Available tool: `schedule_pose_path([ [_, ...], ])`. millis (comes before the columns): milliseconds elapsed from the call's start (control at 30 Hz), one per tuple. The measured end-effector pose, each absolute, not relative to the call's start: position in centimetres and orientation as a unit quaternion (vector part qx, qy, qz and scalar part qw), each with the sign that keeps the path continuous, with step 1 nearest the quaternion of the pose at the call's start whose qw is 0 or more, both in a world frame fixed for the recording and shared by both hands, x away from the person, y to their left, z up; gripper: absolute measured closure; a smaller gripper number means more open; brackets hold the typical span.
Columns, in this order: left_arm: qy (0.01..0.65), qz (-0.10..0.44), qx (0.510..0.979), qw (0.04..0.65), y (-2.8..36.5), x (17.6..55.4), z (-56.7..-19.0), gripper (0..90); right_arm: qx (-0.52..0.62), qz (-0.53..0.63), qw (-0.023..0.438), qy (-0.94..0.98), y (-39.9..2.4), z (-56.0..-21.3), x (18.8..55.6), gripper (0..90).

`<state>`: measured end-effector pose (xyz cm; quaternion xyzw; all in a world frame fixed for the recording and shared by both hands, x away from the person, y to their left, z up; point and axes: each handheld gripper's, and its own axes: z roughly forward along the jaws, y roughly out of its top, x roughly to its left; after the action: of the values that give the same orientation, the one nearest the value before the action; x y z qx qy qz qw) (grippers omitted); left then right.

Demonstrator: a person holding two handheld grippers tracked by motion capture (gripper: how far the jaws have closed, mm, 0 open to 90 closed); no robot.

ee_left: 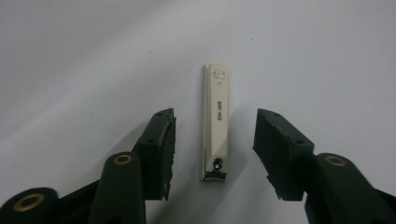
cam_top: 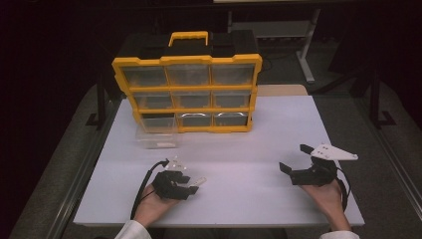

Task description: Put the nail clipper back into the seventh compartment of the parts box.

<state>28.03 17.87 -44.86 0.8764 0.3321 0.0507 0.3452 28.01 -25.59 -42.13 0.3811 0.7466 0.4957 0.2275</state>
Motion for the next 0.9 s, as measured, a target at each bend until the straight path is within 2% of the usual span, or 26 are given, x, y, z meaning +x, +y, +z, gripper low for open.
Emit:
schedule_pose_path([
  [400,0.325,0.068,0.881,0.337,17.66,27.87,-44.88,74.9,0.378,0.495,0.225,0.749,-25.49,-42.14,27.99,0.0],
  [900,0.304,0.091,0.885,0.341,17.47,27.66,-44.22,77.9,0.379,0.495,0.22,0.75,-25.57,-42.18,27.98,0.0],
])
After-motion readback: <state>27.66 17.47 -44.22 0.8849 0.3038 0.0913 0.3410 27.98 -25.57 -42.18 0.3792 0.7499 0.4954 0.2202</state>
